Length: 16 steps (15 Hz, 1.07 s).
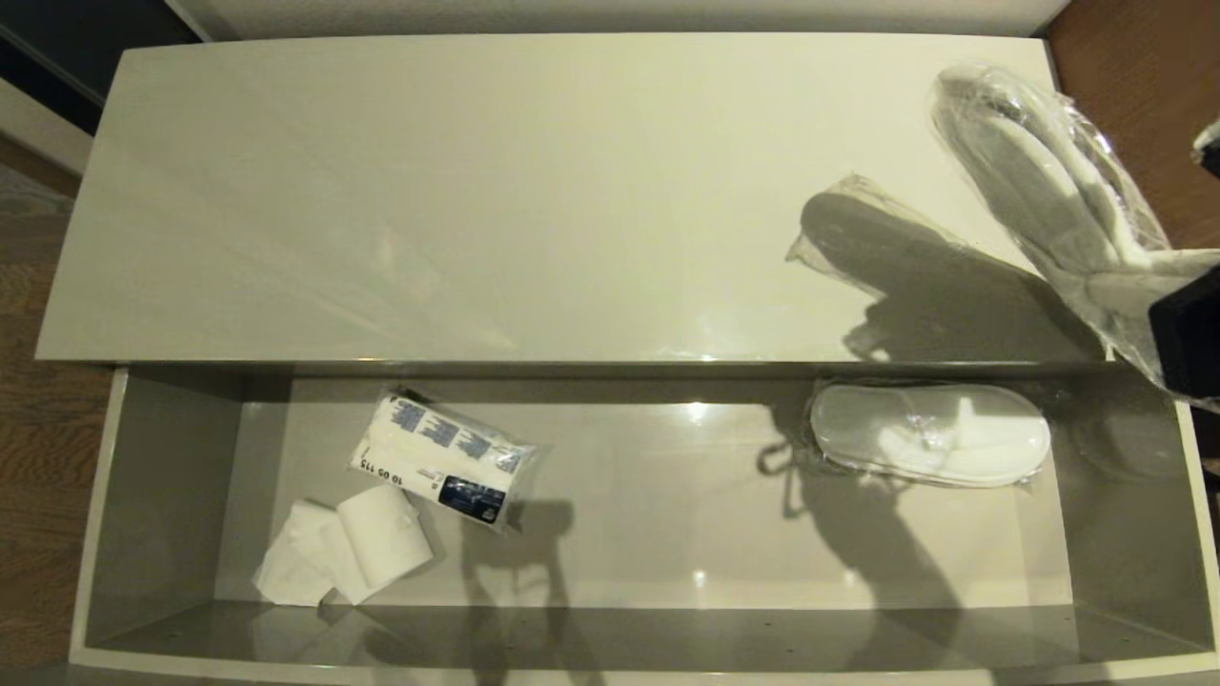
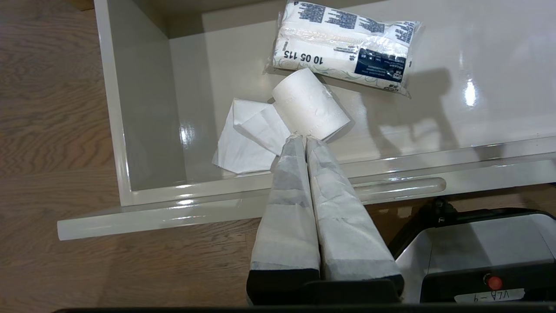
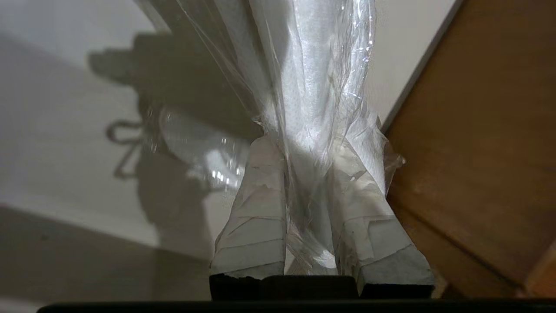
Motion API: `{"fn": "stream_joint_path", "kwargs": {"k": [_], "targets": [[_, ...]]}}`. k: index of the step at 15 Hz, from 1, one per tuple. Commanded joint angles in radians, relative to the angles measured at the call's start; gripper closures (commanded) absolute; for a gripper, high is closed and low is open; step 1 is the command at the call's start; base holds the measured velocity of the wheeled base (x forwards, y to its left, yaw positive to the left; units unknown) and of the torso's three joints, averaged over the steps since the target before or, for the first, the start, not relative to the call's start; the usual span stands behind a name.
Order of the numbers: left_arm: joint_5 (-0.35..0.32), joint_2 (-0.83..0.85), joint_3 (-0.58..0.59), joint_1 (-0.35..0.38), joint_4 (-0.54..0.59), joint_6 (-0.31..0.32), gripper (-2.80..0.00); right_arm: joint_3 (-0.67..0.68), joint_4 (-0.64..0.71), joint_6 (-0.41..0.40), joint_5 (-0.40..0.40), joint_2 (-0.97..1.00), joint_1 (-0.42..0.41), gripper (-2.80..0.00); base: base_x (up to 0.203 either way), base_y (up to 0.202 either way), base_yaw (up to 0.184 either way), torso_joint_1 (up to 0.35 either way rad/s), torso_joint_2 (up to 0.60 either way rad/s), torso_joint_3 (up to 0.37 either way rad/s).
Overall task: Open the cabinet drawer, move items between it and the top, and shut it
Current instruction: Put the disposable slippers in the drawer
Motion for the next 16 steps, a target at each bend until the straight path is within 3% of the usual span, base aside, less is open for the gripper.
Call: {"fn": "stream_joint_path", "kwargs": {"k": [1, 5, 8, 16], "targets": [[0.000, -0.001, 0.000, 0.000, 0.000, 0.002, 0.00, 0.000, 0.146, -0.007, -0.001, -0.131, 0.039, 0.00, 0.000, 0.000, 0.000, 0.000, 0.00, 0.000], [0.001, -0.001, 0.000, 0.000, 0.000, 0.002, 0.00, 0.028, 0.358, -0.018, -0.001, -0.269, 0.088, 0.00, 0.000, 0.000, 0.000, 0.000, 0.00, 0.000], [0.000, -0.001, 0.001, 0.000, 0.000, 0.000, 0.00, 0.131, 0.439, -0.039, 0.027, -0.354, 0.104, 0.00, 0.000, 0.000, 0.000, 0.000, 0.00, 0.000], [0.001, -0.001, 0.000, 0.000, -0.002, 0.002, 0.00, 0.513, 0.378, -0.047, 0.061, -0.461, 0.118, 0.00, 0.000, 0.000, 0.000, 0.000, 0.00, 0.000]]}}
